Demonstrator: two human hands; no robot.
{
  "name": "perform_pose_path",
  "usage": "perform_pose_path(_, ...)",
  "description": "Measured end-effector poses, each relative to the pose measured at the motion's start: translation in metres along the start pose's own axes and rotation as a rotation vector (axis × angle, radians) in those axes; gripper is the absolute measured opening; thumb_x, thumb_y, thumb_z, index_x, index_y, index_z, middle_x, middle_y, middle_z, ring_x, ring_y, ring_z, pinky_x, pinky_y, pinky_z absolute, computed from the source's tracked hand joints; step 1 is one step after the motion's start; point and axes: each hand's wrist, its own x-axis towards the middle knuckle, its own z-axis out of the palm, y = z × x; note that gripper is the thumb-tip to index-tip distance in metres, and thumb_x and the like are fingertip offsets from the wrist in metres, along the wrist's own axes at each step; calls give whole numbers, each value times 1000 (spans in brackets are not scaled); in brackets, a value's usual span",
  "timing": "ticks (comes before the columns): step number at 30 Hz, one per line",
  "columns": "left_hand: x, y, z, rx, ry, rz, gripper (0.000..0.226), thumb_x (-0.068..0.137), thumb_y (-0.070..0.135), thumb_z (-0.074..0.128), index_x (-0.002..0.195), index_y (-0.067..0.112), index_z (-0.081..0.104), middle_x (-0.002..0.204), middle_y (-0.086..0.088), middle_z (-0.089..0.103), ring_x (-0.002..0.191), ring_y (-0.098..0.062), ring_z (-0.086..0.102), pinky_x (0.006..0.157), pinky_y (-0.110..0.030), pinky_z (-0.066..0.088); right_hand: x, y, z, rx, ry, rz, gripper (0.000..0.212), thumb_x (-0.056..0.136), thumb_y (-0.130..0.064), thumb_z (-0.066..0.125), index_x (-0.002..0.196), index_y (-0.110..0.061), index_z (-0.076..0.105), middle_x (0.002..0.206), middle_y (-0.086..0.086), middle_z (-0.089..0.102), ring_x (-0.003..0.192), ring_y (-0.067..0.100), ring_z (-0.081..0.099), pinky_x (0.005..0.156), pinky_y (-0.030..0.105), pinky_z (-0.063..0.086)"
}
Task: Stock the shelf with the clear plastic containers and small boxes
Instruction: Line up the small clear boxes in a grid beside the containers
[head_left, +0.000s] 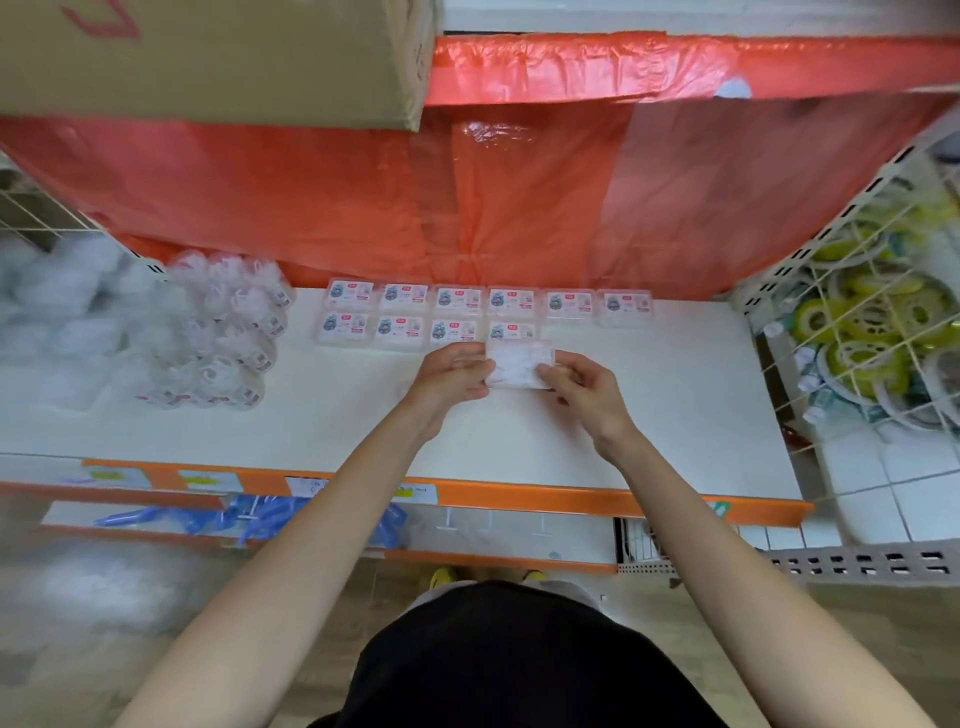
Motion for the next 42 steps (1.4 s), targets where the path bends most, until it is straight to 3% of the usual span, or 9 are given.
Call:
perform_pose_path(5, -1, 12, -2, -17, -89, -33, 22, 96, 35, 58, 111, 22, 66, 104, 2, 72, 100, -16, 67, 82, -31, 53, 3, -2, -2, 40, 2, -58, 21, 87, -6, 72, 102, -20, 66, 70, -15, 64, 69, 0, 59, 74, 16, 47)
perform_pose_path(11, -1, 19, -9, -87, -120, -180, 44, 99, 51, 44, 105, 13, 64, 112, -12, 67, 100, -32, 69, 84, -39, 57, 3, -5, -7, 16, -24, -184, 35, 80, 9, 72, 101, -19, 68, 90, -13, 75, 90, 4, 69, 82, 15, 50)
perform_pose_path(18, -2, 11, -7, -230, -140, -157, 34, 92, 7, 64, 125, 1, 58, 113, -12, 68, 89, -21, 72, 72, -25, 59, 1, 2, -8, -79, -89, -272, 38, 86, 13, 63, 102, -21, 72, 105, -16, 73, 108, 6, 66, 91, 18, 48)
perform_pose_path(22, -7, 8, -10, -175, -150, -63, 40, 90, -4, 60, 128, 9, 58, 113, 3, 63, 97, -12, 65, 82, -23, 56, 1, 4, -5, -7, -71, -162, 41, 90, 14, 52, 103, -19, 72, 114, -1, 71, 112, 14, 64, 94, 26, 51)
perform_pose_path(26, -9, 4, -14, -94, -192, 19, 39, 92, -4, 57, 123, 18, 62, 120, 5, 60, 106, -9, 63, 88, -23, 53, 1, -7, 4, 103, -14, 59, 23, 96, -10, 60, 118, -14, 62, 106, 5, 72, 91, 13, 68, 71, 20, 54)
perform_pose_path(29, -9, 4, -14, -54, -226, 42, 40, 93, -5, 54, 123, 19, 63, 129, -1, 60, 113, -15, 62, 95, -28, 52, 4, -12, 9, 26, -60, 105, 23, 93, -27, 67, 113, -16, 66, 101, 2, 74, 85, 11, 68, 69, 21, 51)
perform_pose_path(33, -9, 8, -12, -4, -245, 51, 41, 93, -7, 51, 126, 15, 60, 127, -2, 62, 113, -16, 62, 96, -30, 51, 6, -14, 14, 4, -105, 129, 25, 92, -16, 68, 116, -15, 65, 100, 6, 73, 81, 12, 69, 69, 24, 53)
perform_pose_path(38, -10, 11, -4, -56, -122, -1, 36, 92, 12, 65, 127, 13, 55, 115, -6, 68, 87, -13, 69, 75, -25, 56, 7, -12, 14, 117, -13, 153, 33, 90, -8, 65, 122, -15, 60, 106, 9, 73, 88, 20, 71, 71, 28, 54)
perform_pose_path(42, -9, 4, 3, 18, -151, -33, 36, 94, 24, 65, 128, 17, 55, 121, -9, 66, 103, -23, 67, 84, -33, 55, 6, -10, 10, 240, 21, 167, 35, 89, -2, 61, 122, -11, 58, 103, 11, 73, 86, 21, 70, 71, 27, 54)
